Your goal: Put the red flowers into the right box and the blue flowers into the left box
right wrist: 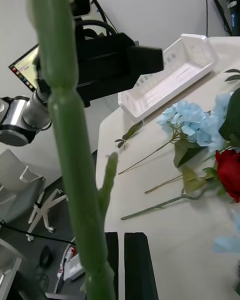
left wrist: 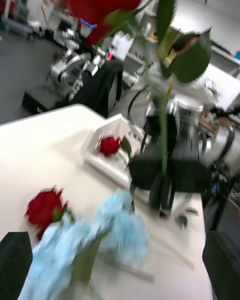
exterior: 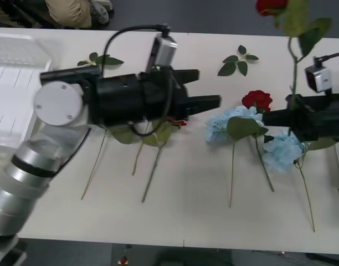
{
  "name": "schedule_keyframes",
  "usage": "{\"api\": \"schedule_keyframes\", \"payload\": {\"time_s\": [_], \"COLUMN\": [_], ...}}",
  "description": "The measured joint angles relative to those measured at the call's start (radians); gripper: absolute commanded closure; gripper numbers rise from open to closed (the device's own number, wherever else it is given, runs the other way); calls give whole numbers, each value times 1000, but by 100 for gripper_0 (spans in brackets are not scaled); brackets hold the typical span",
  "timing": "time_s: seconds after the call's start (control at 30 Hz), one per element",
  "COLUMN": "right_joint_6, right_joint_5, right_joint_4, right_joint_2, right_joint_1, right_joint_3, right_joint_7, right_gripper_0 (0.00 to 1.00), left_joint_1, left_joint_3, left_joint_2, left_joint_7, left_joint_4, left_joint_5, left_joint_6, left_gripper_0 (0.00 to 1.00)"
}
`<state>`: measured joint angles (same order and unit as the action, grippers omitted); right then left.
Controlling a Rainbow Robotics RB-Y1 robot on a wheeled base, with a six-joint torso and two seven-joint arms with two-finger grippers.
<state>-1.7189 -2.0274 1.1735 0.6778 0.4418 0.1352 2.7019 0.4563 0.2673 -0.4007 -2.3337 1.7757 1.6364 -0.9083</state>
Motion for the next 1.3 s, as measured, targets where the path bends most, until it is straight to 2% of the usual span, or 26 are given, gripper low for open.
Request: {"api": "schedule_keyframes", "payload": {"time_s": [0.17,0.3,0.47,0.57,0.73,1.0,1.17,1.23,1.27,1.3], "right_joint_6": [-130,-200,-197,-123,51,357,515,562,588,618], "right_joint_5": [138,262,402,472,620,781,811,811,811,811], "right_joint_4": [0,0,0,0,0,0,1,1,1,1], "right_joint_2": [64,109,183,245,323,346,346,346,346,346], "right_joint_1": [0,-15,-67,-112,-188,-289,-383,-423,-443,-461], "right_joint_3": [199,332,411,402,371,346,316,309,304,298], "right_joint_7": [0,-1,-118,-203,-201,-215,-406,-456,-464,-468], "right_gripper_0": [100,100,100,100,100,100,100,100,100,100], "left_joint_1": [-35,-101,-126,-126,-124,-105,-41,-17,-5,6], "left_joint_3": [-234,-378,-367,-294,-196,-88,23,48,56,59], "left_joint_2": [-150,-177,-178,-177,-176,-145,-141,-140,-139,-139], "left_joint_7": [218,355,355,355,365,421,441,441,441,441], "left_joint_4": [-25,-122,-187,-189,-188,-190,-259,-305,-324,-338], "left_joint_5": [-16,-102,-481,-554,-695,-880,-914,-914,-914,-915], "left_joint_6": [-302,-478,-606,-606,-605,-532,-471,-452,-445,-444], "left_gripper_0": [0,0,0,0,0,0,0,11,24,31]}}
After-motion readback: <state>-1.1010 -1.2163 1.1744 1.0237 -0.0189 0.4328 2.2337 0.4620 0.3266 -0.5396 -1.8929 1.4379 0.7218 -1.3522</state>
